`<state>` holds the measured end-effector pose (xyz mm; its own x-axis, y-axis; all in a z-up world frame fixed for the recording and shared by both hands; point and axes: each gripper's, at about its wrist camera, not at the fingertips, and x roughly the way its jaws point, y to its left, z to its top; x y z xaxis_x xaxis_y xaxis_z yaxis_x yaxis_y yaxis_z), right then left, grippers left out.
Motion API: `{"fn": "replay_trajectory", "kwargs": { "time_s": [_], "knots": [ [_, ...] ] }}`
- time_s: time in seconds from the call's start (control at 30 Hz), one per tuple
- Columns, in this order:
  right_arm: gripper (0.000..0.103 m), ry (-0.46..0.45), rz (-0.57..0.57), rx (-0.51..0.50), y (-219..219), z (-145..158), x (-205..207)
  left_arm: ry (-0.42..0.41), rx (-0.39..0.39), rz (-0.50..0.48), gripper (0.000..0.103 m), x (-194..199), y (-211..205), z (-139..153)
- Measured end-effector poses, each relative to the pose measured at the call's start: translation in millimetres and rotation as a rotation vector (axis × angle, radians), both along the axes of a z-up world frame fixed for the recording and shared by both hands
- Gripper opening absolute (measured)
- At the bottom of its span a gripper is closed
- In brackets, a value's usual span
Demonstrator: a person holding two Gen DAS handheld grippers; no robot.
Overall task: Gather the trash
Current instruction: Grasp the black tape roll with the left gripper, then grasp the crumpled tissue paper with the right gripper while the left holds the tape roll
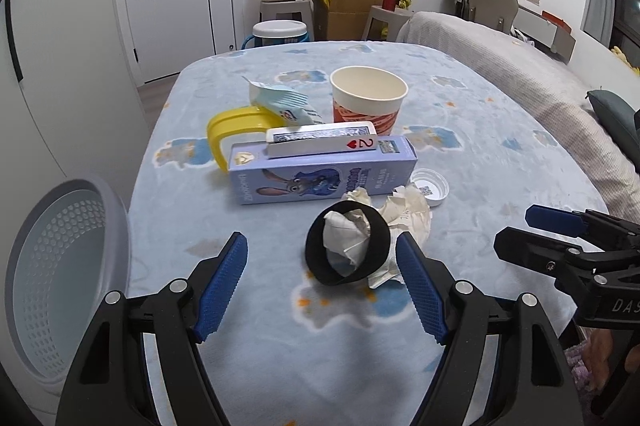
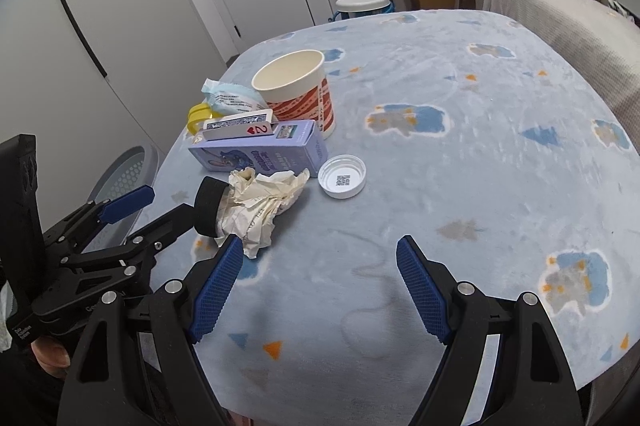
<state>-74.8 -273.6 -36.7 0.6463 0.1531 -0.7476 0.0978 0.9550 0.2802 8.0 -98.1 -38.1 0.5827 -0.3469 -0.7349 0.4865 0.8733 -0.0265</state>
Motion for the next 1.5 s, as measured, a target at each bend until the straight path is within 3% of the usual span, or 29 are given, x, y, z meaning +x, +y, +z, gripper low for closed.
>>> {"fn": "replay_trajectory", "kwargs": {
  "time_s": [0.23,0.4,0.9,1.5],
  "knots": [
    [0.078,0.004,-0.007,0.018,-6,-2,-1,-0.007,0.012,-0.012,0.072,1,-13,-3],
    [0.078,0.008,-0.002,0.019,-6,-3,-2,0.0,0.029,-0.023,0.052,3,-21,-7],
    [0.078,0.008,0.006,0.015,-2,-3,-3,0.01,0.01,-0.031,0.018,2,-18,-5],
    [0.078,0.018,0.017,0.001,4,-8,2,0.006,-0.037,-0.005,0.017,3,1,7]
  ]
}}
